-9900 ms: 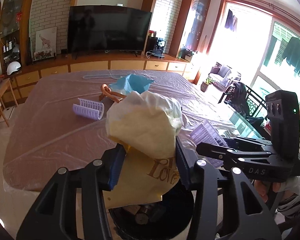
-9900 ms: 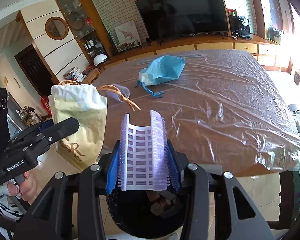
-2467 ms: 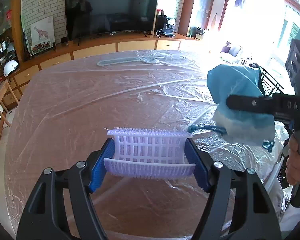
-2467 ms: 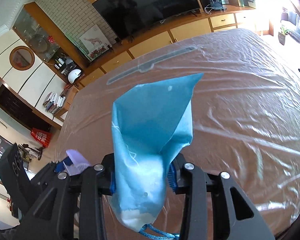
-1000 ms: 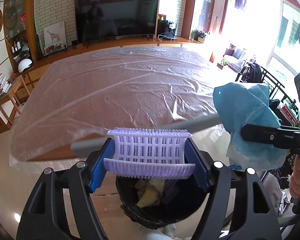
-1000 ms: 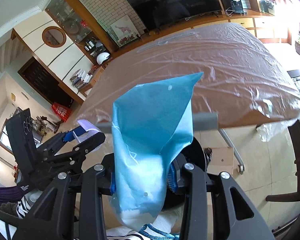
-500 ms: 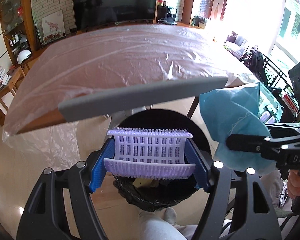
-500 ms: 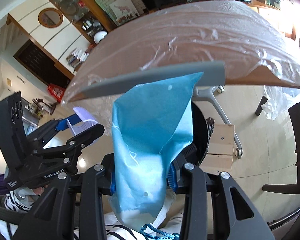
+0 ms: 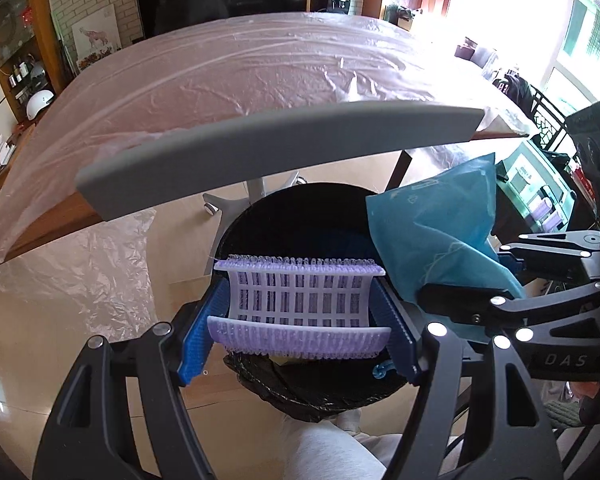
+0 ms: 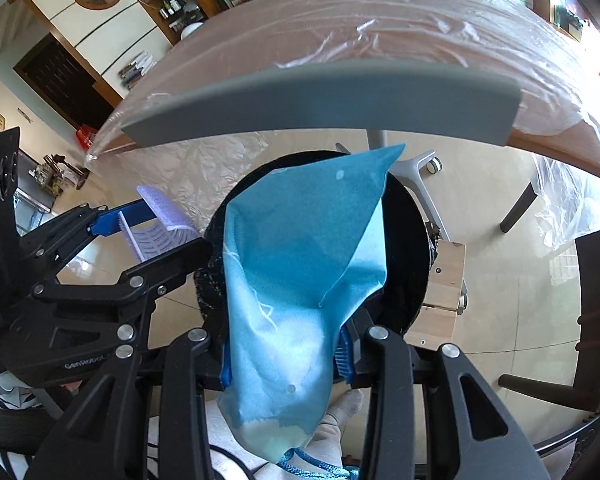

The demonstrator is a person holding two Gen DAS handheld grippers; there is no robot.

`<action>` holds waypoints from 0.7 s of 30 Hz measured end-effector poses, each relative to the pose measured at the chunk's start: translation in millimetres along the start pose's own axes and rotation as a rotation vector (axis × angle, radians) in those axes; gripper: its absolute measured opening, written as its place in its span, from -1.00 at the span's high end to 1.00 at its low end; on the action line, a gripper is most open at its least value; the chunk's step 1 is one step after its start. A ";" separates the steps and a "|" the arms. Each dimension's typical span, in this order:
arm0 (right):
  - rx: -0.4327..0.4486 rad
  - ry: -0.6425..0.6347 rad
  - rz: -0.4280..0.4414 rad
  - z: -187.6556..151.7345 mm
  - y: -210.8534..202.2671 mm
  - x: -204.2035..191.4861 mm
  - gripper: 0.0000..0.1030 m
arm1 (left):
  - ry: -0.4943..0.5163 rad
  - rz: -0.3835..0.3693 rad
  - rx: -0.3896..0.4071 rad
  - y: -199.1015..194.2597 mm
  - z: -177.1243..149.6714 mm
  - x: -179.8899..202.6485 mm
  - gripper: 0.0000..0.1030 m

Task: Collect trash
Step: 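Carry the hair roller and blue bag with both tools over the black bin, then open both tools to drop the hair roller and blue bag into the bin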

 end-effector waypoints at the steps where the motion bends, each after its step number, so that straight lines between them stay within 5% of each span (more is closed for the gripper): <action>1: -0.005 0.002 -0.003 0.8 3.7 1.5 0.28 | 0.000 0.004 -0.006 3.2 0.1 -0.9 -0.40; 21: -0.041 0.021 -0.036 9.2 25.2 4.3 0.28 | 0.012 0.010 -0.053 29.0 5.9 -5.6 -0.40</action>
Point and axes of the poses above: each gripper's, at about its wrist camera, not at the fingertips, and y roughly the way its jaws point, x to its right, z to its top, the point moved 3 cm from there along y, roughly the way its jaws point, and after that the axes turned 2 degrees about -y, right-handed, at the moved point
